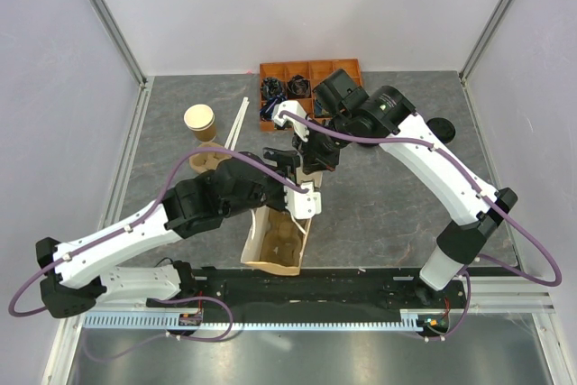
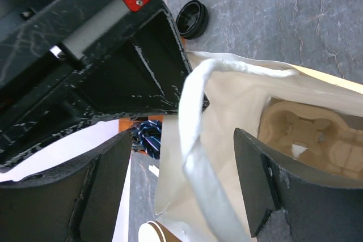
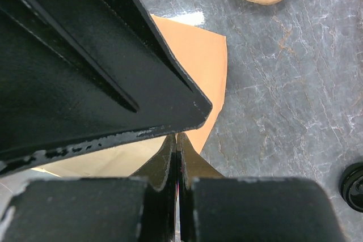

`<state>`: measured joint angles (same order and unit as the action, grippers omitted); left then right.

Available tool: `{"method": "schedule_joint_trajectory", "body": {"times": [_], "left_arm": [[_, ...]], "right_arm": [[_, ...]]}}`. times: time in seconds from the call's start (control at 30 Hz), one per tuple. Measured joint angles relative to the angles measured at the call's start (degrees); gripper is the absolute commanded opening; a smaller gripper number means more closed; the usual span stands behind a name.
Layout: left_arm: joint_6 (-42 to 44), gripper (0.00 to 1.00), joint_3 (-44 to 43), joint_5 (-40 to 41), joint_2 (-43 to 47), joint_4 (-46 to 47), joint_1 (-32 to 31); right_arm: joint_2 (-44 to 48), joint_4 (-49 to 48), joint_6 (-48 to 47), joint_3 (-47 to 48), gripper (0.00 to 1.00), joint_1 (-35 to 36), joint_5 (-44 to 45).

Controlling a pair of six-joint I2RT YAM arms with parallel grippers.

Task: Pack the takeout coffee

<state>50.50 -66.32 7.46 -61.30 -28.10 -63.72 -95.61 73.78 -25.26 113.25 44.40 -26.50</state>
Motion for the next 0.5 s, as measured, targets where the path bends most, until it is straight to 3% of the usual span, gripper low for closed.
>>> {"method": "schedule_joint_trajectory", "body": {"times": [0.5], "left_arm": [[0.5, 0.72, 0.7, -0.6, 3.8, 2.9, 0.1]], "right_arm": [[0.2, 0.0, 0.0, -0.4, 0.0, 0.0, -0.4]]}}
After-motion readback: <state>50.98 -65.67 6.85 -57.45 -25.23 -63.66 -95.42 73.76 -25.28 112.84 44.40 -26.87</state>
